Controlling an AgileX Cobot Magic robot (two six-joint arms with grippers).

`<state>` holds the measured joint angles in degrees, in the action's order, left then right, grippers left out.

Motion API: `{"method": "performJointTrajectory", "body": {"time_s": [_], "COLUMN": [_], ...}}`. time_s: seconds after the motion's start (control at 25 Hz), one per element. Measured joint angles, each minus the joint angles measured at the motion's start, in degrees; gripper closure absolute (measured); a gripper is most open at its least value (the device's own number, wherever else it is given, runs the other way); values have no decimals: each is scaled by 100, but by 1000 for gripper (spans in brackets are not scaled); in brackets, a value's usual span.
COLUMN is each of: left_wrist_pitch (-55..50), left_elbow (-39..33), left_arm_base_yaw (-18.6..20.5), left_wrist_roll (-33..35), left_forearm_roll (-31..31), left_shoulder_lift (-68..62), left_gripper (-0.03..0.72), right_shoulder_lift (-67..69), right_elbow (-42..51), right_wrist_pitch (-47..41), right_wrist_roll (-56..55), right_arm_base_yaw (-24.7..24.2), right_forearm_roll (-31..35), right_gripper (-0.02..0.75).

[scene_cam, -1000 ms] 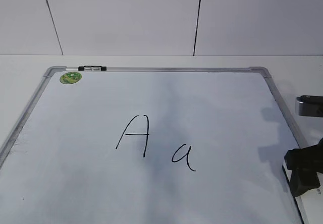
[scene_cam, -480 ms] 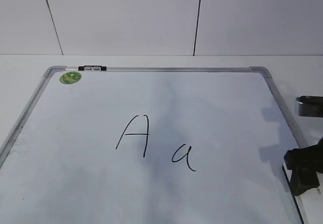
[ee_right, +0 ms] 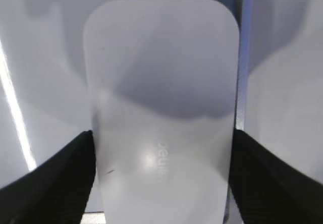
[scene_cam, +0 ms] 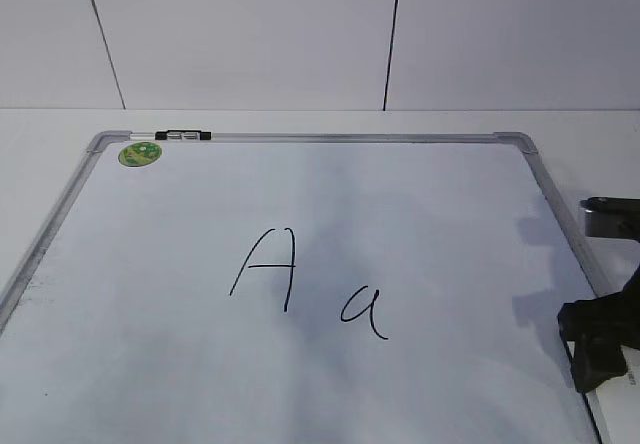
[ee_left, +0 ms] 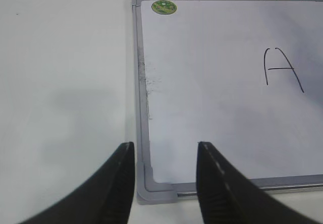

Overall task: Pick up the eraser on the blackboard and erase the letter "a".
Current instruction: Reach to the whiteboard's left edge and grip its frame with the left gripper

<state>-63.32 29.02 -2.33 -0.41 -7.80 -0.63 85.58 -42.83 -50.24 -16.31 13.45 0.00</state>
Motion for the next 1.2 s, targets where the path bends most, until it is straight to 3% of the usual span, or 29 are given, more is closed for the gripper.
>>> {"method": "performJointTrajectory", "body": {"time_s": [0.2,1.2], "left_wrist_pitch": [0,0], "left_elbow": [0,0], "left_arm_base_yaw": [0,0], "left_wrist_roll": [0,0], "left_forearm_roll": [0,0], "left_shoulder_lift": [0,0], "left_gripper": [381,381], "right_shoulder_lift": [9,9], "right_elbow": [0,0], "right_wrist_pitch": [11,35], "right_wrist_roll": [0,0], "right_arm_base_yaw": [0,0], "right_forearm_roll": [-31,-52], "right_gripper": [143,180]}}
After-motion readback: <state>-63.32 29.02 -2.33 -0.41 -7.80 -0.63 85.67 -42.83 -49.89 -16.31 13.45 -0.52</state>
